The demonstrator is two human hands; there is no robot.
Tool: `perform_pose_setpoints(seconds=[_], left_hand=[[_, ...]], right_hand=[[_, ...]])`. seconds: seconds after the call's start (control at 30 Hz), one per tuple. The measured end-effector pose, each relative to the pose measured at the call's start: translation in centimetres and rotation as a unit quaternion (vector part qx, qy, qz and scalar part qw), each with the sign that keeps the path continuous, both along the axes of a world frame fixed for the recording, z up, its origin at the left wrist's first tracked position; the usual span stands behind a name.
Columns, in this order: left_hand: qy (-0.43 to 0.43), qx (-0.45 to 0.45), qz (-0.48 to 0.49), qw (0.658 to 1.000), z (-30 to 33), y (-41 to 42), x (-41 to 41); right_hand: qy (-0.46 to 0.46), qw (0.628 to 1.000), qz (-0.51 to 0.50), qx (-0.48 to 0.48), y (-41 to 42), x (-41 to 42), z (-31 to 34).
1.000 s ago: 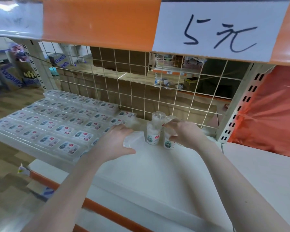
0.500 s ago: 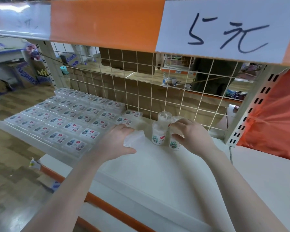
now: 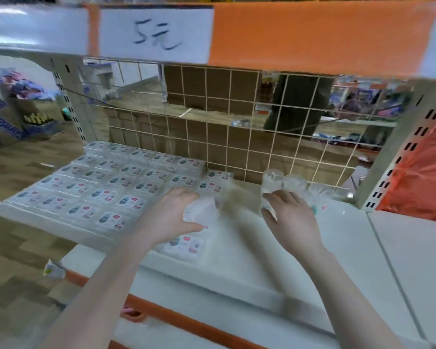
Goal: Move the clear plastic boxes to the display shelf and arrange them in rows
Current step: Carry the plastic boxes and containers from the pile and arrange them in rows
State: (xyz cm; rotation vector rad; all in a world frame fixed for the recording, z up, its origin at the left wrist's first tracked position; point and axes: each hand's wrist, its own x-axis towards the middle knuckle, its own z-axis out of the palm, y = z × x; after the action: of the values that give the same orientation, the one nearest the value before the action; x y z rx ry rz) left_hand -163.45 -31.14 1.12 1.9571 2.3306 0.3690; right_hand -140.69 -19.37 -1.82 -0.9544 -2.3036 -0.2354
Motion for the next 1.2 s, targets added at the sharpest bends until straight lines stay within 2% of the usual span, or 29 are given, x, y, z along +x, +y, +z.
perform_pose_setpoints(seconds=[0.2,0.27,0.57,0.67,1.0,1.13,1.2], left_hand=[[0.015,-0.018,-0.043,0.999,0.5,-1.9,-6.4],[0.022,-0.025,-0.060,0.998,0.6,-1.9,-7.5],[0.031,-0.030,-0.117,0.992,0.2,0.0,-7.8],[0.030,-0.038,-0.126,0.991,0.1,1.1,-7.2],[0.058,-0.103,-0.132,0.984,-0.5,4.6,-6.0],[0.039,-0.131,-0.146,0.980,-0.2,5.4,-6.0],[-0.017,-0.130,-0.126,0.983,0.2,5.9,-6.6]], right_hand=[[-0.036,0.998,-0.045,-0.027,-4.0,-5.0,-2.2],[-0.052,0.995,-0.060,-0.061,-4.7,-5.8,-2.9],[-0.135,0.965,-0.140,-0.176,-3.0,-6.3,-4.8],[-0.124,0.966,-0.132,-0.187,-2.1,-6.2,-5.3],[-0.056,0.983,-0.108,-0.140,-0.5,-5.9,-6.9],[-0.044,0.984,-0.105,-0.138,-0.4,-5.9,-7.1],[-0.039,0.984,-0.106,-0.140,-0.3,-5.9,-7.2]])
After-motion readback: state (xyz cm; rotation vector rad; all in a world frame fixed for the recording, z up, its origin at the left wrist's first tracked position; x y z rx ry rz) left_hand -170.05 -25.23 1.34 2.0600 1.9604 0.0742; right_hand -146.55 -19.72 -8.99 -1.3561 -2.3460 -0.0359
